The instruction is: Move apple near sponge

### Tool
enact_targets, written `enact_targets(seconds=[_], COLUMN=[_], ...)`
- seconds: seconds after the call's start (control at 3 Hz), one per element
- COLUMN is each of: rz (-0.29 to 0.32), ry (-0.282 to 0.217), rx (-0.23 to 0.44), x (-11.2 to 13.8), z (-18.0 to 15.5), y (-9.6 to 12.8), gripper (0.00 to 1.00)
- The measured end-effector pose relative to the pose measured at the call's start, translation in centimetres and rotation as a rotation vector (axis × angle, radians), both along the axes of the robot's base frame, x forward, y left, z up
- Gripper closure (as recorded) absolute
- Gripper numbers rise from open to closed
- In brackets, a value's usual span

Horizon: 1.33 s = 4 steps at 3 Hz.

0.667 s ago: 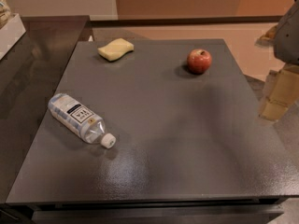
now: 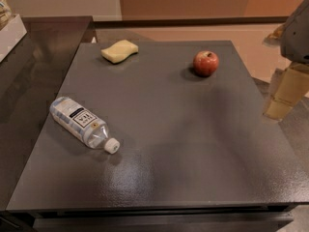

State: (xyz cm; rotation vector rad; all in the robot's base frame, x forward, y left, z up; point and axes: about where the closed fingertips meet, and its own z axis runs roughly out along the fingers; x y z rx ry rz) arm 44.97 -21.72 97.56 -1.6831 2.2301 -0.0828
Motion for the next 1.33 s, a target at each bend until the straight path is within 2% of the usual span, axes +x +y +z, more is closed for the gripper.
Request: enact_targets(seconds=[0.33,0.67,1.33], rz=[-0.022,-0.072,-0.140], ry=[-0.020,-0.050,-0.083], rx=[0.061,0.156,0.257], x=[3.4,8.7,16.5], z=[-0.5,-1.2,-3.3], y=[0.1,0.1,0.4], gripper=[0.00,0.00,0.00])
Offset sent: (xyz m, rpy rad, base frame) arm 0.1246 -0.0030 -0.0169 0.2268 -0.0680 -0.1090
